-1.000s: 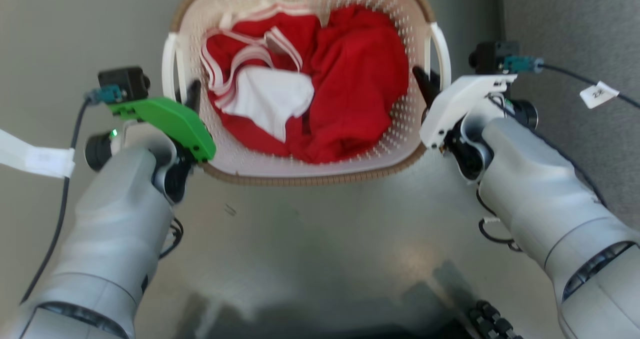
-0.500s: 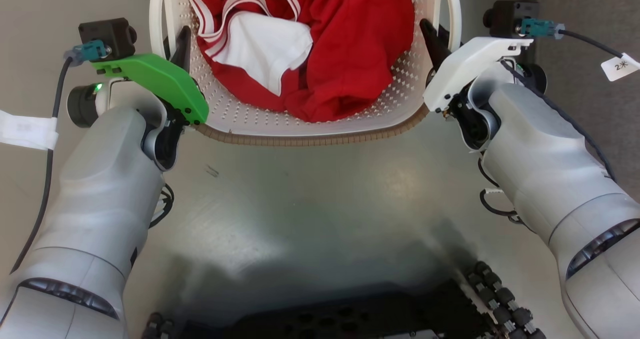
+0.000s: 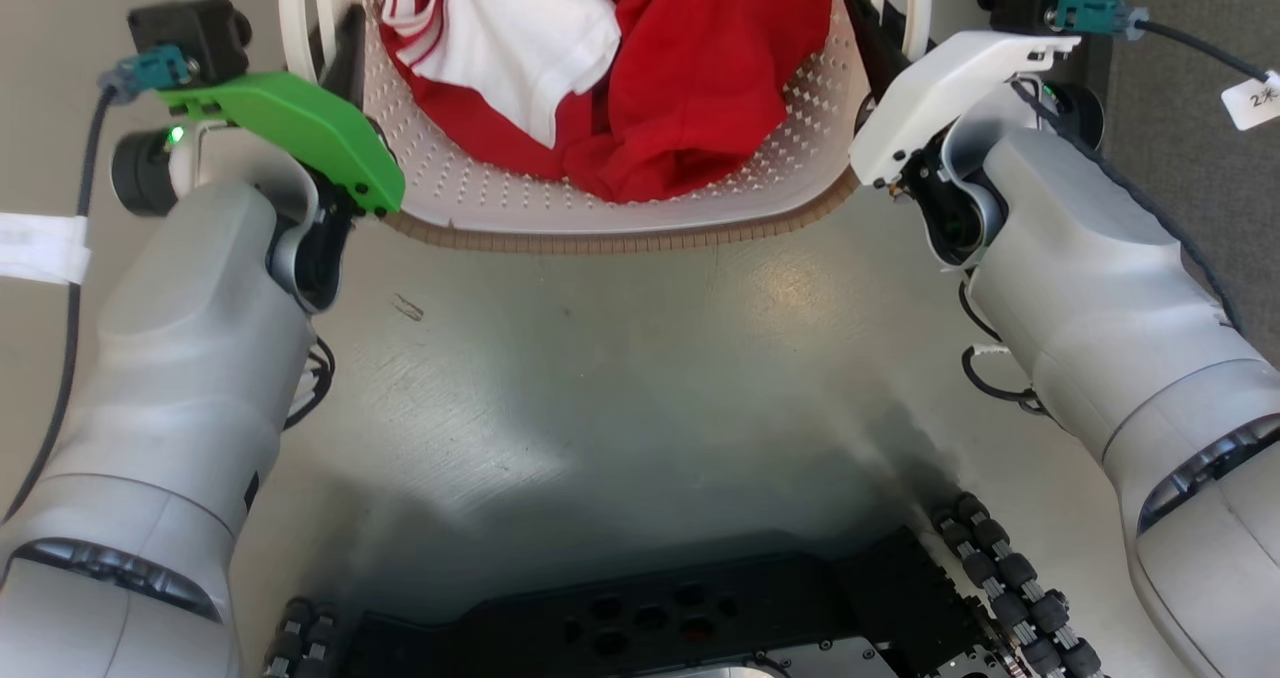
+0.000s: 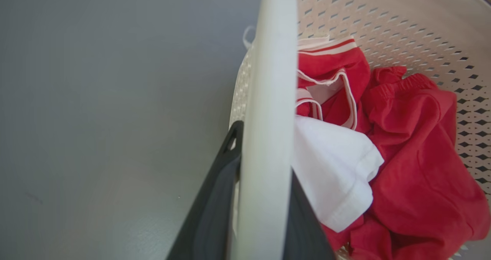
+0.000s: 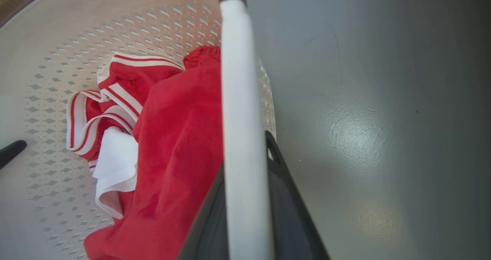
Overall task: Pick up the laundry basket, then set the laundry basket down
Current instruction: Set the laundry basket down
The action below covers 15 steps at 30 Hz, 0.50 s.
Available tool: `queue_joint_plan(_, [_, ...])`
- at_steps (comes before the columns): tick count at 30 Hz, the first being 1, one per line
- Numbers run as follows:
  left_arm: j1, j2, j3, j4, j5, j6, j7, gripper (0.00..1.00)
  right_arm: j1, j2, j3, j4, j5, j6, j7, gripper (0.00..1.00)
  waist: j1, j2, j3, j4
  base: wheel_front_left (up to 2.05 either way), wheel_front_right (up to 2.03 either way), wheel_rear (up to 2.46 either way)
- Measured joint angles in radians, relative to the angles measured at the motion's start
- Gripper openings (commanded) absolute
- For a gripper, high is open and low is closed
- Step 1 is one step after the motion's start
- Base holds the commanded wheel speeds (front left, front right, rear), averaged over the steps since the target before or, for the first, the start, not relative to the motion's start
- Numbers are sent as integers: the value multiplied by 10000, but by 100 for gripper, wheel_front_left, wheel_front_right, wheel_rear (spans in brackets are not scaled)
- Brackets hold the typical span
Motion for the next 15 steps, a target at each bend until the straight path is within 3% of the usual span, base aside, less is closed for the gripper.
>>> queue_joint_plan(13, [-136,226,-13,-318,44,-4,-314,0,-74,-50,-577,-451,-453,-4,-12,0,-2,0,289,-61,0,0,0])
queue_joint_plan(15, [-156,230,-19,-332,42,-6,-341,0,-77,-50,-679,-499,-550,-10,-12,6,-2,0,313,-75,0,0,0])
